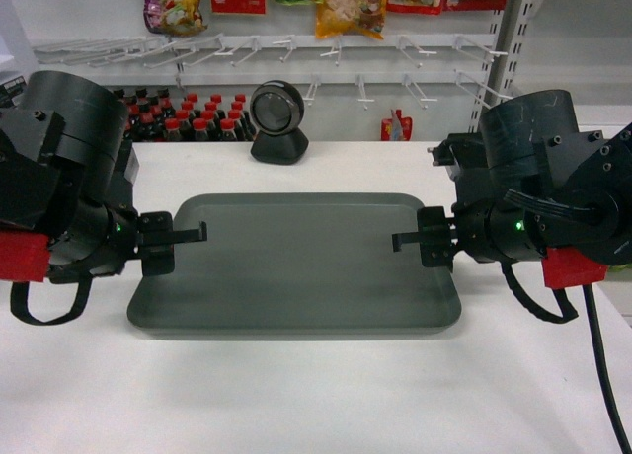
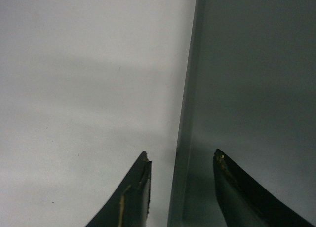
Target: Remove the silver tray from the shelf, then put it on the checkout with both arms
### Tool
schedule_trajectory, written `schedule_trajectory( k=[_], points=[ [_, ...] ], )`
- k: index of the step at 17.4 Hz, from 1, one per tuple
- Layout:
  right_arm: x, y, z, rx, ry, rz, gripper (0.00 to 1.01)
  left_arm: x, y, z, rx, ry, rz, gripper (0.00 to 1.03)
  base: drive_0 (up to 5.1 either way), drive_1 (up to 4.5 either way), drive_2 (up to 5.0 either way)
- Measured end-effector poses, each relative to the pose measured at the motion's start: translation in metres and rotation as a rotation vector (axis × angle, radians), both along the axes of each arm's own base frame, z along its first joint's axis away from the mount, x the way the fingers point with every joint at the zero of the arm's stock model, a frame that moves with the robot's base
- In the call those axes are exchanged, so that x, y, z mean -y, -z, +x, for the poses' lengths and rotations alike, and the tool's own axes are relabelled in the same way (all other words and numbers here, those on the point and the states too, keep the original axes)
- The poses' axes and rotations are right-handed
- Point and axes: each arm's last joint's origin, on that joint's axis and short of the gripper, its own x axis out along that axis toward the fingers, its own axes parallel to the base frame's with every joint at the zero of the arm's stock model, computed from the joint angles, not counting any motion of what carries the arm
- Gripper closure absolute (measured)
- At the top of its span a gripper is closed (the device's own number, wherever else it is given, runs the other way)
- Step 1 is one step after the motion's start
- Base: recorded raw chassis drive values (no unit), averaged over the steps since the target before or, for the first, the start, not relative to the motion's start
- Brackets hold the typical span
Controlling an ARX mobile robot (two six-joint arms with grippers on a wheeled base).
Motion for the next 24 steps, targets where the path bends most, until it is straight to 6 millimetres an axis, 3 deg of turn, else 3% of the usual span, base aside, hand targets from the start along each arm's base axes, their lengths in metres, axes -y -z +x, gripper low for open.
schedule_trajectory(
  k=[2,4,5,6,7,9,10,11,13,15,17,19,24],
  points=[
    [0.010,-0.017,-0.008,0.108,0.039,0.000,0.37,0.000,-0.013,-0.010,0.120,-0.023,-0.060,0.44,0.0,0.00,0.0],
    [0.027,-0.056,-0.027,0.297,0.069,0.068,0.16,0.008,-0.050,-0.032,0.369,-0.100,-0.162,0.22,0.0,0.00,0.0],
    [0.033,-0.068,-0.030,0.490,0.124,0.068,0.24,0.011,-0.057,-0.038,0.489,-0.096,-0.188,0.20,0.0,0.00,0.0],
    [0.045,-0.069,-0.055,0.600,0.142,0.057,0.39,0.009,-0.048,-0.057,0.635,0.069,-0.193,0.35,0.0,0.00,0.0],
    [0.060,-0.060,-0.094,0.611,0.149,0.036,0.59,-0.011,-0.027,-0.095,0.664,0.151,-0.050,0.55,0.0,0.00,0.0],
    [0.071,-0.077,-0.125,0.659,0.146,0.043,0.81,-0.025,-0.060,-0.117,0.819,0.156,0.013,0.77,0.0,0.00,0.0],
    [0.076,-0.083,-0.140,0.674,0.144,0.044,0.92,-0.026,-0.067,-0.130,0.845,0.176,0.019,0.88,0.0,0.00,0.0],
    [0.080,-0.082,-0.155,0.662,0.141,0.035,0.99,-0.029,-0.060,-0.146,0.797,0.195,0.027,1.00,0.0,0.00,0.0],
    [0.088,-0.077,-0.183,0.620,0.146,0.023,0.99,-0.037,-0.054,-0.167,0.744,0.190,0.034,1.02,0.0,0.00,0.0],
    [0.092,-0.084,-0.202,0.610,0.138,0.024,0.99,-0.041,-0.073,-0.184,0.794,0.183,0.036,1.02,0.0,0.00,0.0],
    [0.097,-0.095,-0.222,0.647,0.133,0.032,0.99,-0.048,-0.071,-0.200,0.782,0.206,0.027,1.02,0.0,0.00,0.0],
    [0.109,-0.093,-0.238,0.631,0.157,0.023,0.99,-0.056,-0.068,-0.214,0.766,0.174,0.038,1.02,0.0,0.00,0.0],
    [0.107,-0.093,-0.270,0.636,0.138,0.029,0.99,-0.054,-0.071,-0.241,0.779,0.191,0.032,1.02,0.0,0.00,0.0]
  ],
)
